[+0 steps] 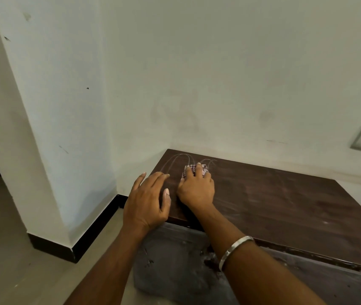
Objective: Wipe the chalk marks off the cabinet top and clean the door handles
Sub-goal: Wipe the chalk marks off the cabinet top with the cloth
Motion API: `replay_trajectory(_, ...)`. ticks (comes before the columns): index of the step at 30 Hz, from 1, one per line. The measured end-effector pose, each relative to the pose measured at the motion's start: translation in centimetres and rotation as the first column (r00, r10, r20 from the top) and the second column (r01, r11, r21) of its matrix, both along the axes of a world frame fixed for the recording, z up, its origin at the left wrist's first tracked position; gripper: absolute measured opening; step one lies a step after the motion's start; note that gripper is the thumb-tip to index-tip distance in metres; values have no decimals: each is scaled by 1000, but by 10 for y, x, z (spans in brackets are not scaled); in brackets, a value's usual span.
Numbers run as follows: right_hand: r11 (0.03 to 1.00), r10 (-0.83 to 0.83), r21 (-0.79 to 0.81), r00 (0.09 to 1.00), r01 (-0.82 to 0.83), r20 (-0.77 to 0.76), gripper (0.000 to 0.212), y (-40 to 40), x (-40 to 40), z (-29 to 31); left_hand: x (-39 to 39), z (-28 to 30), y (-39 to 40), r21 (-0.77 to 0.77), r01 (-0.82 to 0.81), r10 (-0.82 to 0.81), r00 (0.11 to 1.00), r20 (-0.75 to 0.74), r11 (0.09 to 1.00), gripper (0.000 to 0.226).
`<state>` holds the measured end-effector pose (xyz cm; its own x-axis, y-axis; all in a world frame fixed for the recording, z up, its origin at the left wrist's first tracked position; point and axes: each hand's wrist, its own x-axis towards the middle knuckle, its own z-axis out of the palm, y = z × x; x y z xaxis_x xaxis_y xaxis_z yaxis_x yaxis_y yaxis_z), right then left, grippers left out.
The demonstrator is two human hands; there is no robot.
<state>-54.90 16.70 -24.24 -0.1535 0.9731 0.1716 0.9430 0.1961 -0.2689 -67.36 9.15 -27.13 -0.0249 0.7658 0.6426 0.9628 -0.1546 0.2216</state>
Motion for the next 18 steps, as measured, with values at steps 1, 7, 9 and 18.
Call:
replay_trajectory(1, 1000, 16, 10, 1000, -16, -5, 54, 1, -3, -1, 0, 0, 0, -1, 1, -1, 1000, -2, 1000, 48)
replay_trajectory(7, 999, 31, 11, 1000, -31, 4, 53, 17, 33, -3, -1, 0, 2, 24, 10, -10, 1000, 16, 1000, 45)
replay_trajectory(9, 1000, -27, -2, 999, 27, 21, 54, 25, 58, -2, 0, -1, 2, 24, 9, -10, 1000, 23, 1000, 46)
replay_trajectory(18, 994, -110, -16, 993, 110, 36, 54, 43, 46, 1, 1, -1, 1, 14, -5, 5, 1000, 30, 1000, 46)
